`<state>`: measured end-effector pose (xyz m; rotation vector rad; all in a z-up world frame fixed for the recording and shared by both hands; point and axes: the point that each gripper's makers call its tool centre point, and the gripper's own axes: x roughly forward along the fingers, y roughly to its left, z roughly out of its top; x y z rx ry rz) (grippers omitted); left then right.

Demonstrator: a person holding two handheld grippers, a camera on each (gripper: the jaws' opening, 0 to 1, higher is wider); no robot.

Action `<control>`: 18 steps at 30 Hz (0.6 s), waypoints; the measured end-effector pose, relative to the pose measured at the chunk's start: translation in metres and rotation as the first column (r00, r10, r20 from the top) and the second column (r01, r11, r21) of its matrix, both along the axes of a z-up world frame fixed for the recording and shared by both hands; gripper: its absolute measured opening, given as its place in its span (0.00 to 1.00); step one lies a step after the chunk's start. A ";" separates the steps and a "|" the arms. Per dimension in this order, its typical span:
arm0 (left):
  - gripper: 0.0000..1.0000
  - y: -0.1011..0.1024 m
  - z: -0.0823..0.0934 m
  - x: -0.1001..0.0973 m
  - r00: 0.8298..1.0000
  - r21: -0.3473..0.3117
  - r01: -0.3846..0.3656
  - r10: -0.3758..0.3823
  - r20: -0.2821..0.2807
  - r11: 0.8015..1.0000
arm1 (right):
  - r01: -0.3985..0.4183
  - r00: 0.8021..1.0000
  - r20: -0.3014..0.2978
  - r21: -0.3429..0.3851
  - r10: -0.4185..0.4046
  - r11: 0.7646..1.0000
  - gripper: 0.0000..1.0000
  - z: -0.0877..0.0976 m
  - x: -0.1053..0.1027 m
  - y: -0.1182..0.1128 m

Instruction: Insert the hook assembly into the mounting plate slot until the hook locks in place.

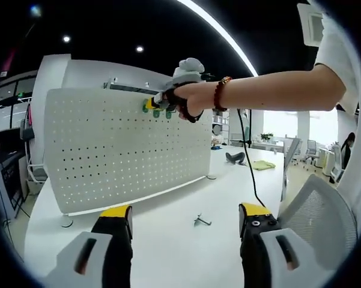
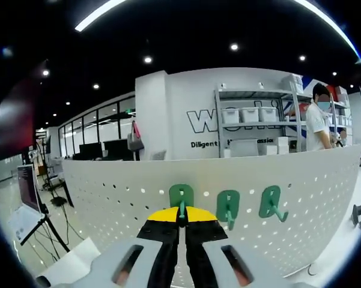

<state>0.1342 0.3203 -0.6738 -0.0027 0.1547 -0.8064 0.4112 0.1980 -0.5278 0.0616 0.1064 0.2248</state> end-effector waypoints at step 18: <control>0.74 0.008 -0.002 0.004 1.000 -0.006 -0.015 0.015 -0.004 1.000 | 0.040 0.999 -0.010 0.007 -0.040 0.999 0.01 -0.006 0.009 0.000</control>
